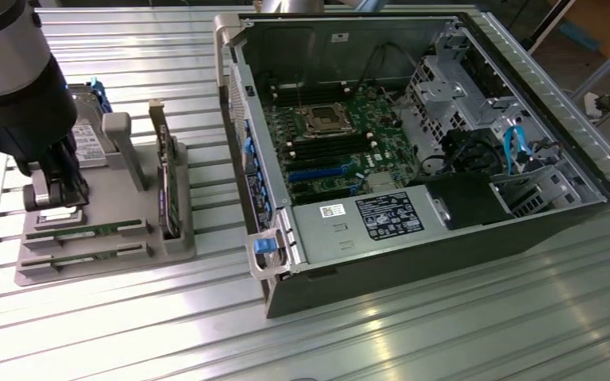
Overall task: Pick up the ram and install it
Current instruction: 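Pick up the ram and move it above insertion slot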
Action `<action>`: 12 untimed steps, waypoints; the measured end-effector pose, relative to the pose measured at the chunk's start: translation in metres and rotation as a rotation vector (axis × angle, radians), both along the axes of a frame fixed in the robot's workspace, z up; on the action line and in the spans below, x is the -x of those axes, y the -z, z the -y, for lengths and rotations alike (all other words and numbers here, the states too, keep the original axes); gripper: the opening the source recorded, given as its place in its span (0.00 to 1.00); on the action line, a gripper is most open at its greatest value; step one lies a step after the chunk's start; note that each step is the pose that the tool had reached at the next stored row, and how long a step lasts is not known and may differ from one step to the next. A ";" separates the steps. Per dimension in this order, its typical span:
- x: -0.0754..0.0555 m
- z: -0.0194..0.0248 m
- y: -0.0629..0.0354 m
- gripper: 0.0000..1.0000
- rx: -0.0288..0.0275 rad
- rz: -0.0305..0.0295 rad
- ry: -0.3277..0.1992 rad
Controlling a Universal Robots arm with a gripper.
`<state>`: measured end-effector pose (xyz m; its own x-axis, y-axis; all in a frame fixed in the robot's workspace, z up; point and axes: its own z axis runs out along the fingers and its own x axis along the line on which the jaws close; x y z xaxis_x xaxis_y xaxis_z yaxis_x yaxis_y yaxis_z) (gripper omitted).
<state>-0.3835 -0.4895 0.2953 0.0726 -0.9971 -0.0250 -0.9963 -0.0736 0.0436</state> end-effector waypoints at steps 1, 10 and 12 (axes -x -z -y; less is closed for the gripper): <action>0.000 0.0005 0.0008 0.24 -0.0001 0.0001 0.000; 0.000 0.0042 0.0126 0.24 0.0000 0.0000 0.000; 0.000 0.0048 0.0153 0.24 0.0000 -0.0001 0.000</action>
